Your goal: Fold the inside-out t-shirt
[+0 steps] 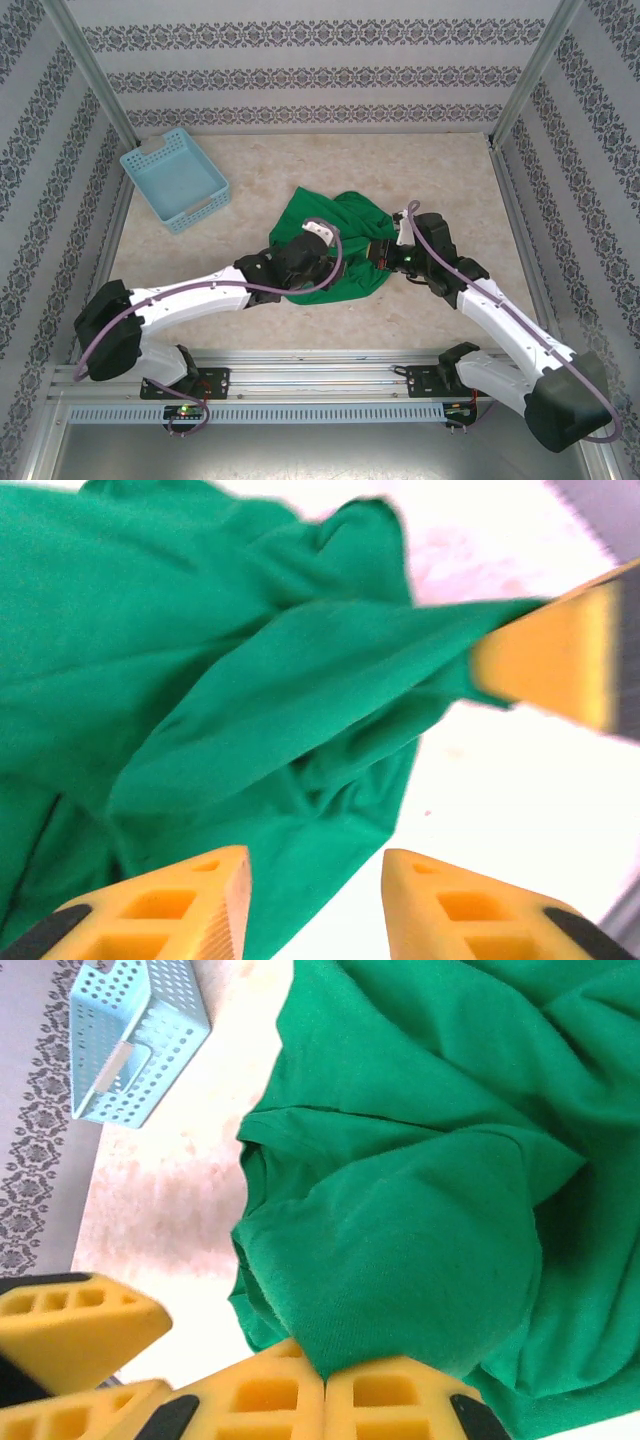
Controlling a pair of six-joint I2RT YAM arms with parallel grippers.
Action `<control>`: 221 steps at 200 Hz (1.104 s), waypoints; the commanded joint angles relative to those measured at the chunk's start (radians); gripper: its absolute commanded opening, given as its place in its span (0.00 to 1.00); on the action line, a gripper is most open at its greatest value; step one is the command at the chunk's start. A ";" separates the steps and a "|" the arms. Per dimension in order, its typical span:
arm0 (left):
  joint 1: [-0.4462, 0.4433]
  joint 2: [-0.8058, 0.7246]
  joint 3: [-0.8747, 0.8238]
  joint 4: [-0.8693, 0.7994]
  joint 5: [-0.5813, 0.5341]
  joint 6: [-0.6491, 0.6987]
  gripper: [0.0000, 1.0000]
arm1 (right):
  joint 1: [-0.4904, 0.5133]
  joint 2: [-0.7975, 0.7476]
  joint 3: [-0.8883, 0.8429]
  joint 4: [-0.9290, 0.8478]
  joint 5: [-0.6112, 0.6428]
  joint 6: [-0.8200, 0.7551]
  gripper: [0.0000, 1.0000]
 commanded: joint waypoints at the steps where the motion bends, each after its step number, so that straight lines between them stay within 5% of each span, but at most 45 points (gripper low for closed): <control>1: -0.013 0.062 0.018 0.095 0.038 0.039 0.35 | 0.011 -0.010 0.026 0.013 -0.019 -0.015 0.00; 44: 0.036 0.253 0.059 0.243 0.114 -0.025 0.26 | 0.014 -0.024 0.030 -0.006 0.019 -0.016 0.00; 66: 0.087 0.326 0.080 0.278 0.116 -0.052 0.31 | -0.009 -0.026 0.010 -0.019 0.045 -0.014 0.00; 116: 0.139 0.488 0.216 0.247 0.143 -0.040 0.36 | -0.080 0.021 -0.066 0.064 0.000 0.018 0.00; 189: 0.157 0.588 0.340 0.168 0.212 -0.014 0.15 | -0.236 0.107 -0.134 0.140 -0.045 0.046 0.00; 221: 0.155 0.607 0.371 0.124 0.257 -0.009 0.23 | -0.241 0.116 -0.136 0.149 -0.038 0.045 0.00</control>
